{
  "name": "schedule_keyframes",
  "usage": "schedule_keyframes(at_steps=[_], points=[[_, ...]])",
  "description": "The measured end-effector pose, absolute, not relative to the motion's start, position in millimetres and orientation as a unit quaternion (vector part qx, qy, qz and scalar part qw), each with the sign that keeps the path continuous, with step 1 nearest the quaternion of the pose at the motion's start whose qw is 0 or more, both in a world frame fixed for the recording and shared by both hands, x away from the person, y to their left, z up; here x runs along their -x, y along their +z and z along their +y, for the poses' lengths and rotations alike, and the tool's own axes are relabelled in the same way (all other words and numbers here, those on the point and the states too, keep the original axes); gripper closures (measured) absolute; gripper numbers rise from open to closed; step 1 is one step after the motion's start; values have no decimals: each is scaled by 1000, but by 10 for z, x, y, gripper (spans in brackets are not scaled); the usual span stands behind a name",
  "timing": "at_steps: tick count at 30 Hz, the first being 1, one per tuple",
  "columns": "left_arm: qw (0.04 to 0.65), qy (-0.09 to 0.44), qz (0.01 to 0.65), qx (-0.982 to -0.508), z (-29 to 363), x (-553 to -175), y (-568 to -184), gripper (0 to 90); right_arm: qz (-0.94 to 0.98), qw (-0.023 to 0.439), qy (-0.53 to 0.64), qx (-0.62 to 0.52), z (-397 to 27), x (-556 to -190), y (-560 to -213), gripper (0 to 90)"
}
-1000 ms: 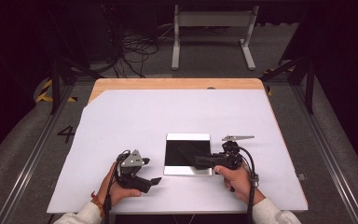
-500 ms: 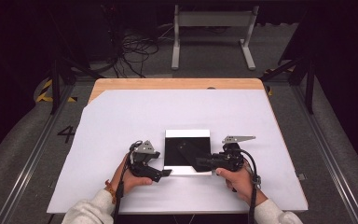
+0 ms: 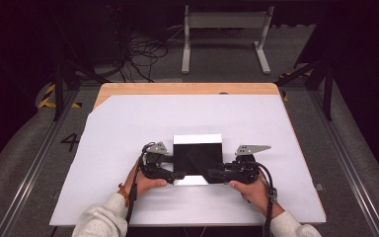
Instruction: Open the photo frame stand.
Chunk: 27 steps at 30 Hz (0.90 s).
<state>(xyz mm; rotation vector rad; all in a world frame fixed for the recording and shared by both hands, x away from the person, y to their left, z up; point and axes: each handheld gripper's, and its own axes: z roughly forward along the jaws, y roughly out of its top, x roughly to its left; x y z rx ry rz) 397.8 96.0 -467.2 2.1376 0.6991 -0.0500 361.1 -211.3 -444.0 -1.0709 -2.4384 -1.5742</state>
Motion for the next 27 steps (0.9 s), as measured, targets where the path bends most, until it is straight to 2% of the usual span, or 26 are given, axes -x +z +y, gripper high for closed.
schedule_keyframes(at_steps=[5, 8, 13, 19, 27], points=[[437, -24, 276, -856, 942, -3987, -4668, 230, -791, 16, -511, 337, -2105, -3584, -4417, 630], [441, -22, 271, -855, 946, -3988, -4655, 320, -791, 16, -511, 336, -2106, -3582, -4414, 630], [447, -15, 270, -853, 973, -3985, -4608, 389, -791, 17, -511, 337, -2117, -3585, -4421, 632], [462, 25, 269, -845, 1013, -3956, -4519, 495, -789, 9, -516, 334, -2121, -3580, -4381, 671], [465, 98, 256, -842, 1026, -3885, -4394, 581, -799, -12, -506, 325, -2088, -3559, -4362, 732]])
